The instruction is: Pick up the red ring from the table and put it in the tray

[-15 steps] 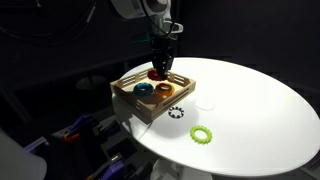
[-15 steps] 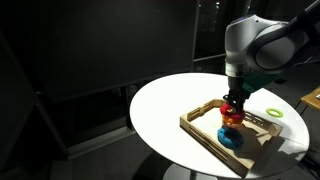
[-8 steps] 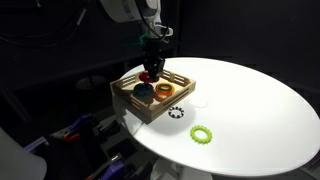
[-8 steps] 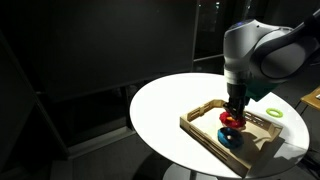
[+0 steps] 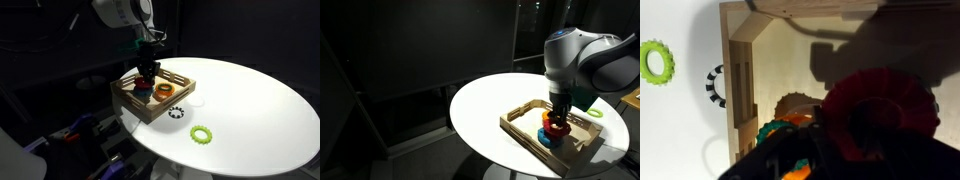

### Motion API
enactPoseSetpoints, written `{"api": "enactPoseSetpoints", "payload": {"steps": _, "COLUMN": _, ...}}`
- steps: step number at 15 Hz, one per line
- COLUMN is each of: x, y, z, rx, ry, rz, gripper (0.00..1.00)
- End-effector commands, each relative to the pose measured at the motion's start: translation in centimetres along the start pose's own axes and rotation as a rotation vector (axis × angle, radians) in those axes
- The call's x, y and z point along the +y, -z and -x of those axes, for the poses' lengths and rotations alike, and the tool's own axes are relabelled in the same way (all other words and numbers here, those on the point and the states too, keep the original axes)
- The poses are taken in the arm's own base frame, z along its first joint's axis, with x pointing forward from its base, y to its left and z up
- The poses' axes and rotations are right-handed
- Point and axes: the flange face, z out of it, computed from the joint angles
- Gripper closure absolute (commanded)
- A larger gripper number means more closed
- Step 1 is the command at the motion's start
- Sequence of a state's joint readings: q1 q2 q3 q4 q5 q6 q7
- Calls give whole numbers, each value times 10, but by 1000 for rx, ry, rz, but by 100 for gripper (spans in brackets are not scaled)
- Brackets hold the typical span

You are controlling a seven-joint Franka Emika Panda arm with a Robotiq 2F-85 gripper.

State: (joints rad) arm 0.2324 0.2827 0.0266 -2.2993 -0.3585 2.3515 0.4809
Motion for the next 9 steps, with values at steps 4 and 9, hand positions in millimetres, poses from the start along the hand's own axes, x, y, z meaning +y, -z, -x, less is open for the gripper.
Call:
{"api": "enactPoseSetpoints", "payload": {"steps": 4, "x": 9, "y": -6, "z": 5, "rx": 23, "ry": 18, "rz": 46, "gripper": 42}}
{"api": "enactPoseSetpoints", "payload": {"steps": 9, "x": 13, "y": -4, "z": 3, "rx": 12, "ry": 14, "rz": 34, "gripper": 5}}
